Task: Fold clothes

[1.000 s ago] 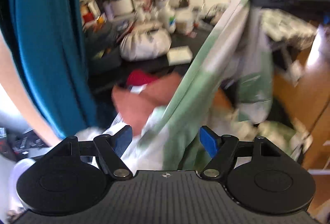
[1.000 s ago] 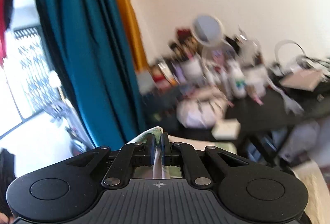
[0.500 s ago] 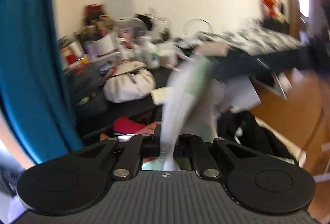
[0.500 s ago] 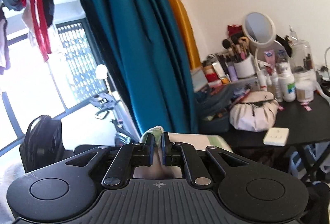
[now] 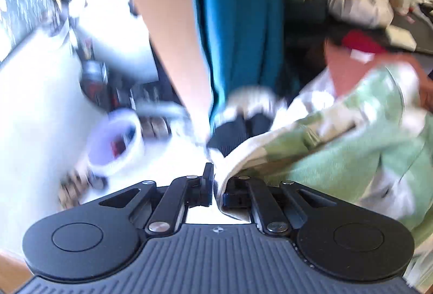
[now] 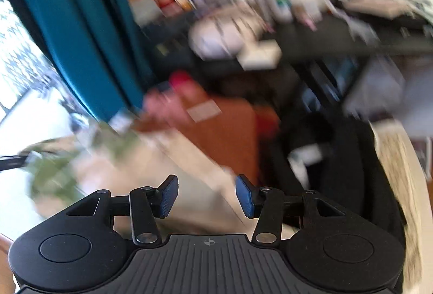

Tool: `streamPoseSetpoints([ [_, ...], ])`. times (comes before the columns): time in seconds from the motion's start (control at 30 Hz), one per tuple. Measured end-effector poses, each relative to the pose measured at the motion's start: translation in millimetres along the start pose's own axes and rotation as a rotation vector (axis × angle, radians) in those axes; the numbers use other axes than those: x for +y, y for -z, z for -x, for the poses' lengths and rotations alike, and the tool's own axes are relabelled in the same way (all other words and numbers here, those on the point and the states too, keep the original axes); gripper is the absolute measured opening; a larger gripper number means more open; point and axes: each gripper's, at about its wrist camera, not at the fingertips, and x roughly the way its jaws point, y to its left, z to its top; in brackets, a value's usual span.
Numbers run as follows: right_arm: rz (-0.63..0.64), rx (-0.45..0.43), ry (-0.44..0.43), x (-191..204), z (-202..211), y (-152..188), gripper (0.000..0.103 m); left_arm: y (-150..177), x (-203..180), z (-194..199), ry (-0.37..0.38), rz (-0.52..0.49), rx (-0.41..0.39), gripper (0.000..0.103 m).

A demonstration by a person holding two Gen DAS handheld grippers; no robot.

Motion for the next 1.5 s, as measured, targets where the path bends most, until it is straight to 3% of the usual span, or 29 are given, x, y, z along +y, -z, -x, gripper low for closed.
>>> streamPoseSetpoints([
  [0.1,-0.056,0.083,0.066,-14,-21,24,0.042,11,4,-4,0.041,0.037,0.052,0.016],
  [0.17,-0.082,0.140,0.082,-22,-31,40,0.042,8,-3,0,0.011,-0.015,0.042,0.035],
  [0.2,-0.093,0.175,0.083,-26,-35,48,0.042,4,-8,4,-0.010,-0.042,0.028,0.059],
  [0.23,-0.093,0.211,0.089,-28,-39,56,0.042,-2,-11,9,-0.029,-0.055,0.002,0.076],
  [0.37,-0.078,0.322,0.117,-33,-48,83,0.044,-30,-4,35,-0.022,-0.009,-0.081,0.077],
  [0.5,-0.149,0.215,0.086,-41,-34,79,0.045,-64,-4,50,0.104,0.056,-0.130,0.079],
  [0.57,-0.202,0.138,0.063,-44,-28,73,0.054,-77,-21,50,0.200,0.022,-0.131,0.082],
  [0.63,-0.244,0.074,0.043,-47,-27,68,0.062,-83,-48,47,0.268,-0.049,-0.131,0.083],
  [0.73,-0.285,0.074,-0.025,-50,-45,73,0.066,-83,-95,42,0.339,-0.222,-0.136,0.083],
  [0.8,-0.308,0.077,-0.056,-54,-56,80,0.067,-85,-124,36,0.348,-0.370,-0.140,0.083],
  [0.93,-0.382,0.042,-0.083,-54,-75,91,0.070,-94,-165,5,0.386,-0.552,-0.043,0.084],
  [1.0,-0.454,0.032,-0.116,-59,-79,93,0.061,-97,-179,-13,0.385,-0.616,0.012,0.084],
  [1.07,-0.493,0.021,-0.129,-60,-74,94,0.042,-97,-185,-25,0.384,-0.639,0.056,0.084],
  [1.1,-0.495,0.012,-0.127,-59,-69,95,0.034,-97,-185,-29,0.394,-0.617,0.082,0.083],
  [1.13,-0.488,0.005,-0.128,-58,-64,94,0.016,-97,-184,-32,0.402,-0.595,0.102,0.079],
  [1.17,-0.478,-0.004,-0.125,-56,-59,93,0.013,-97,-182,-32,0.407,-0.574,0.110,0.069],
  [1.2,-0.465,-0.017,-0.117,-54,-53,92,0.011,-97,-180,-30,0.417,-0.556,0.118,0.033],
  [1.23,-0.453,-0.029,-0.110,-51,-47,91,0.008,-97,-177,-24,0.431,-0.543,0.122,0.012],
  [1.4,-0.403,-0.158,-0.081,-49,-4,68,0.007,-106,-159,9,0.394,-0.477,0.012,0.006],
  [1.5,-0.364,-0.267,-0.084,-41,21,33,0.007,-121,-140,29,0.377,-0.393,-0.068,0.006],
])
